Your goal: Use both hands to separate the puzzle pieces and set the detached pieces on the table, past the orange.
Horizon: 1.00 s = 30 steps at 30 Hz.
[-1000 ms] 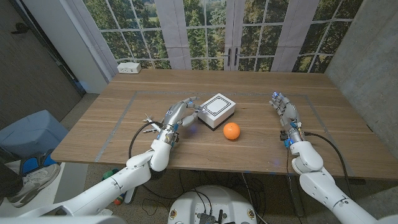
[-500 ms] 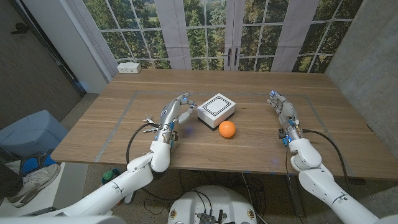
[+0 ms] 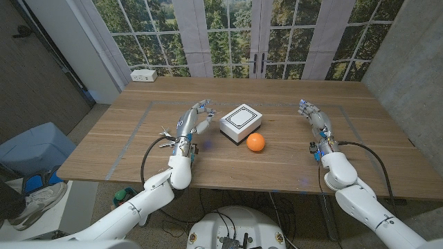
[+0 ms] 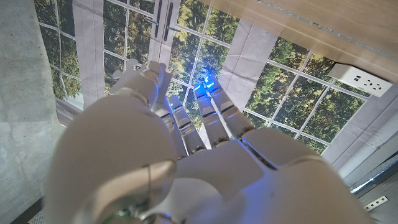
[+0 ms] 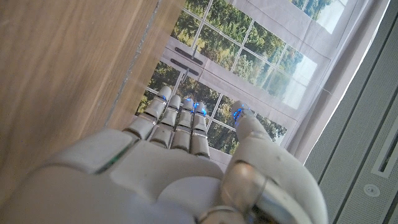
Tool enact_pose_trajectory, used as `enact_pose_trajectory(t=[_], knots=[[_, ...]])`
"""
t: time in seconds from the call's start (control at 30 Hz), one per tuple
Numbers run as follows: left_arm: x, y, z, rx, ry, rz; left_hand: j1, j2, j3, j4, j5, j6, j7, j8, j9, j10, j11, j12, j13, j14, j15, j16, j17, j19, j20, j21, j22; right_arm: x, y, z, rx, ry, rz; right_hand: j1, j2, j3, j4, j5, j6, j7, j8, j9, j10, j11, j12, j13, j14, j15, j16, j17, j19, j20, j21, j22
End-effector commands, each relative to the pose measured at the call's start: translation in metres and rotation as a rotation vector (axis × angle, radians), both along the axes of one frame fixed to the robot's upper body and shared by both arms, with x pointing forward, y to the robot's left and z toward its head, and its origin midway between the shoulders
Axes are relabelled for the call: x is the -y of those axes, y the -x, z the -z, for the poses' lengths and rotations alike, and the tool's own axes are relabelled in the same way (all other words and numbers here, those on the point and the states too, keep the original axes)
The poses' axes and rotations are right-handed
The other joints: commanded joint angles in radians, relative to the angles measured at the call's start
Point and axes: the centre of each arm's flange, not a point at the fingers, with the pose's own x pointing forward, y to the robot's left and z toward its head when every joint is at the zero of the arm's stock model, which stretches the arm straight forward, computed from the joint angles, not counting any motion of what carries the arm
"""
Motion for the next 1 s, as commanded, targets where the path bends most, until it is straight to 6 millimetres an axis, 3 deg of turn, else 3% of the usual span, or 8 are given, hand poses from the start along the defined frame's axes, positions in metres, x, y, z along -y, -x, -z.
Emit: enact_pose_trajectory(t=[0.03,0.37,1.0], knots=[[0.006,-0.002,-0.017,0.019,0.026,0.015,0.015,0.004,-0.004,0.000,0.000,0.012,0.000,-0.001,0.002,0.008,-0.001,-0.005,0.001,-0.004,-0.177,-0.001,0.001,0.003,-0.023,0.007,0.005,-0.012,0.026,-0.019,0.076,0.173,0.206,0.046,-0.006,0.001,-0.010,0.011,0.026,0.000,0.011,0.003,0.028,0.000,0.016,0.013,0.022,-0.020,0.015,0.010,0.013,0.019,0.003,0.004],[0.012,-0.001,-0.031,0.015,0.032,0.034,0.020,0.002,-0.011,0.001,0.000,0.018,0.001,-0.001,0.002,0.015,0.000,-0.006,0.002,-0.011,-0.177,-0.005,0.001,0.000,-0.023,0.008,0.005,-0.024,0.044,-0.032,0.154,0.271,0.278,0.111,-0.029,0.000,-0.013,0.014,0.063,-0.005,0.023,0.003,0.054,-0.012,0.031,0.030,0.032,-0.028,0.028,0.022,0.031,0.038,0.006,0.006],[0.010,0.003,-0.045,0.012,0.034,0.027,0.028,0.000,-0.025,0.003,0.000,0.030,0.000,-0.002,0.003,0.024,0.001,-0.007,0.002,-0.024,-0.177,-0.011,0.001,-0.008,-0.024,0.009,0.006,-0.050,0.056,-0.054,0.264,0.445,0.337,0.151,-0.046,-0.010,-0.007,0.012,0.070,-0.013,0.022,0.004,0.055,-0.016,0.036,0.044,0.025,-0.031,0.032,0.031,0.037,0.041,0.006,0.007]])
